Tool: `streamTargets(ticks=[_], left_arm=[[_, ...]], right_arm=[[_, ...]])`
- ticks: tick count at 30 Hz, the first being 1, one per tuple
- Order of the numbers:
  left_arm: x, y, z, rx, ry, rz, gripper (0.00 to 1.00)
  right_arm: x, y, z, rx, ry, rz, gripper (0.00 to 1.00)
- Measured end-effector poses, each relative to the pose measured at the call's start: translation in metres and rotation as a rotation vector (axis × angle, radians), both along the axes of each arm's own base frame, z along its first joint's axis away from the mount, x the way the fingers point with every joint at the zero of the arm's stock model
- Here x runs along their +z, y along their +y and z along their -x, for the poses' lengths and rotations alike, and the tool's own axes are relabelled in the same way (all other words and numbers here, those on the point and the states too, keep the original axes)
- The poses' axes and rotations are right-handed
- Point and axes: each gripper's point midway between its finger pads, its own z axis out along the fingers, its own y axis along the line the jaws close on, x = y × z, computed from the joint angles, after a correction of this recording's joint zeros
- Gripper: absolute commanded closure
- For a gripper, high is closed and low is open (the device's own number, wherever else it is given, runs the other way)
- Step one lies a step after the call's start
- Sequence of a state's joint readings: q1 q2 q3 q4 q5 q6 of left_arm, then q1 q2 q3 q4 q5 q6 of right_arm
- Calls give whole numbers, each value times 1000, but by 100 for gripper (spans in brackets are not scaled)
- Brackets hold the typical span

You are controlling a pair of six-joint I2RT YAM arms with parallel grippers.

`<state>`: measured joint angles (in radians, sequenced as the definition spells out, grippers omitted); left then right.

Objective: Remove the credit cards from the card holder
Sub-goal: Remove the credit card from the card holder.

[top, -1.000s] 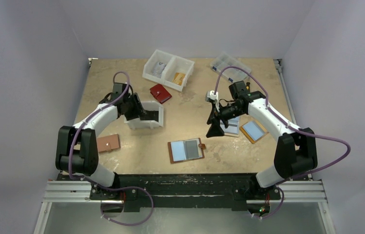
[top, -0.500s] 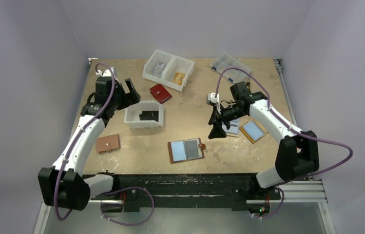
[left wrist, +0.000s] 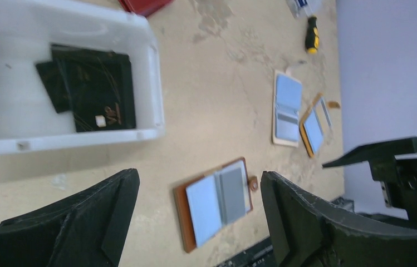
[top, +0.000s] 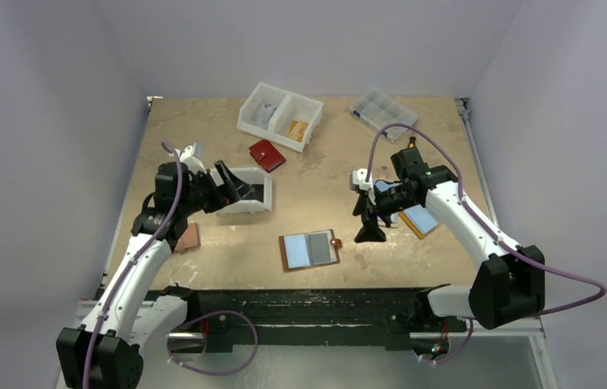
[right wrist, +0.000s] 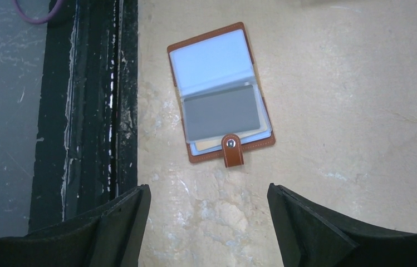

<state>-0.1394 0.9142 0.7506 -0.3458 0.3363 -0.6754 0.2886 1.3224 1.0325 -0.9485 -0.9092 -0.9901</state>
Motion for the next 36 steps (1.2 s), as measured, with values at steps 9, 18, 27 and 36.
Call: streamTargets(ticks=[9, 18, 27, 36], left_arm=[[-11, -84, 62, -268, 32, -3, 15], [-62, -132, 111, -386, 89, -226, 14], [-101, -157, 145, -460, 57, -450, 14], [-108, -183, 151, -507, -50, -555, 13]], right_arm=[[-14, -4, 4, -2, 36, 24, 15], [-26, -3, 3, -17, 36, 9, 14], [-19, -5, -14, -89, 6, -34, 13], [-19, -5, -14, -104, 27, -58, 13]])
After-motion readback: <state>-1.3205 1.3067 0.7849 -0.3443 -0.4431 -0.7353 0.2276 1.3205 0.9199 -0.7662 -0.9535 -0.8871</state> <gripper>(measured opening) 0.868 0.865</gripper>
